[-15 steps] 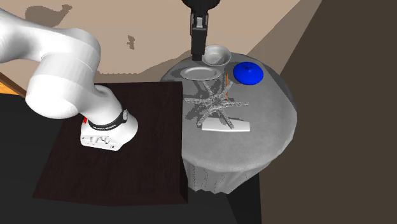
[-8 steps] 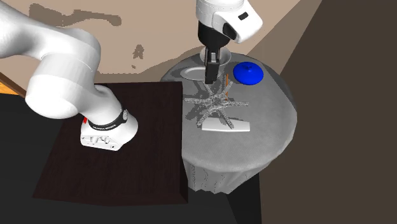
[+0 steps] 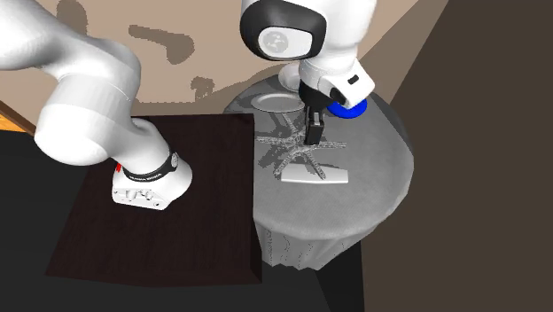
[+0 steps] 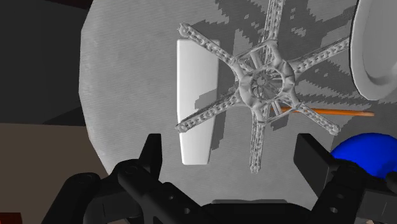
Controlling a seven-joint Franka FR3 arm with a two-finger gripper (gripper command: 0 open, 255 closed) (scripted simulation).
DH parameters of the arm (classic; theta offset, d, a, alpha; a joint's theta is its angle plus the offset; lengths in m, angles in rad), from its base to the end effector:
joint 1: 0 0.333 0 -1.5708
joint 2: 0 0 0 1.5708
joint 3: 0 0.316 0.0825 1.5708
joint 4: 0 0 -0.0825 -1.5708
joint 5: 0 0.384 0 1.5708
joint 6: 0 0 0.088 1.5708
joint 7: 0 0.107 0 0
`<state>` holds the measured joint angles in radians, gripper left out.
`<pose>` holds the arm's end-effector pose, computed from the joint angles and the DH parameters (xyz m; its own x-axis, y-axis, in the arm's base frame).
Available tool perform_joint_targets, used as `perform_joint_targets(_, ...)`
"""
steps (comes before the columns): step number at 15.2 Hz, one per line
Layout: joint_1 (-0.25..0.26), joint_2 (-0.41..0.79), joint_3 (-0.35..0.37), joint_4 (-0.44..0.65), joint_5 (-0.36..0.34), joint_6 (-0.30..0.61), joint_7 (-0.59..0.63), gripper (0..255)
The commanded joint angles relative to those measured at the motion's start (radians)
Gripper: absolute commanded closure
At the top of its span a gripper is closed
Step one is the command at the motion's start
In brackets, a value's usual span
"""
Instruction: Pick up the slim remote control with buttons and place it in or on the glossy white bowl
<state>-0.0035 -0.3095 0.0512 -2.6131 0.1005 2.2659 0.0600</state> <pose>0.4064 0.0213 0.3532 0.9959 -0.0795 -0.0429 -0.0819 -0.9950 -0.0566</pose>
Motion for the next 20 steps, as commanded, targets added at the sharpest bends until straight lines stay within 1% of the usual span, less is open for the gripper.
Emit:
perform_joint_targets(1, 0.0, 0.081, 0.007, -0.006, -0.003, 0.092, 0.008, 0)
perform_joint_targets(8, -0.01, 0.379, 0.009, 0.061, -0.045, 0.33, 0.039, 0)
perform_joint_targets(14, -0.002, 0.639, -0.014, 0.175, -0.096, 0.481, 0.079, 0)
perform_joint_targets(20, 0.003, 0.731, -0.02, 0.199, -0.102, 0.548, 0.083, 0)
